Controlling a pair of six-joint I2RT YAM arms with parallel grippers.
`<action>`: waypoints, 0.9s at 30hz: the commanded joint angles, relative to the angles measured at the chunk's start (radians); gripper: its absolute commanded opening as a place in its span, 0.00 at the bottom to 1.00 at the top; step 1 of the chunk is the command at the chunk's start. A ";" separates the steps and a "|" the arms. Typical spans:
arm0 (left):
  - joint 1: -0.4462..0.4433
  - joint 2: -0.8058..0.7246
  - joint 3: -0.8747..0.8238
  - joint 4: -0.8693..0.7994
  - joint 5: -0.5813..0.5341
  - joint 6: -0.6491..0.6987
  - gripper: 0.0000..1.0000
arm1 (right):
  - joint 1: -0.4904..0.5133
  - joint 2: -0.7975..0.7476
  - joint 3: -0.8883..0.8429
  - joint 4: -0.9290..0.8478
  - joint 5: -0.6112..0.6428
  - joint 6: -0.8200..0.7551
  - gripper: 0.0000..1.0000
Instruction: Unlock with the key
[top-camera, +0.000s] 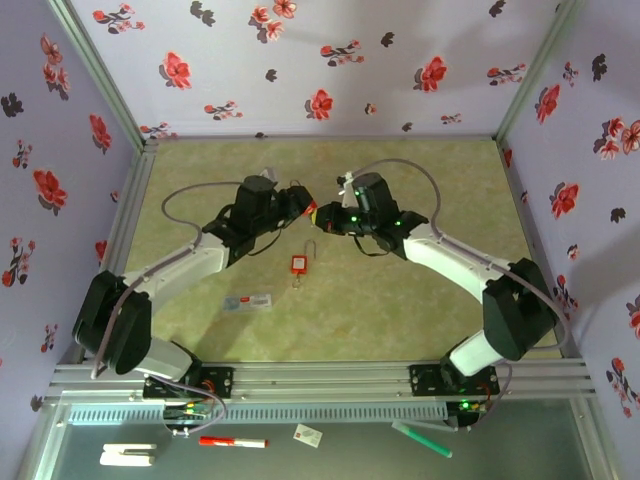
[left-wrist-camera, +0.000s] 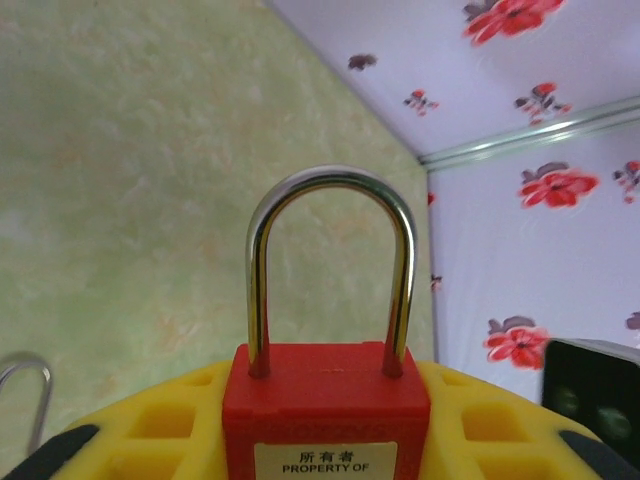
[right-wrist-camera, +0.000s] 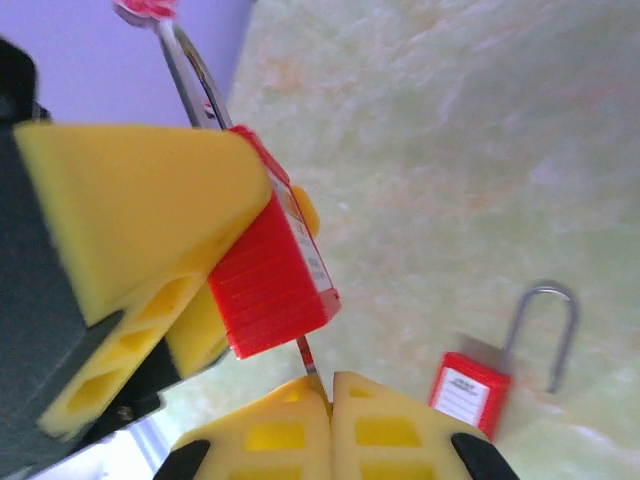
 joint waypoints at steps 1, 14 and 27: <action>-0.070 -0.085 -0.101 0.222 0.229 -0.007 0.00 | -0.084 -0.008 -0.018 0.490 -0.014 0.244 0.00; 0.025 -0.130 -0.193 0.717 0.363 -0.003 0.00 | -0.160 0.057 -0.073 0.716 -0.104 0.535 0.00; 0.054 -0.180 -0.169 0.509 0.355 0.097 0.00 | -0.171 0.062 -0.048 0.628 -0.160 0.561 0.24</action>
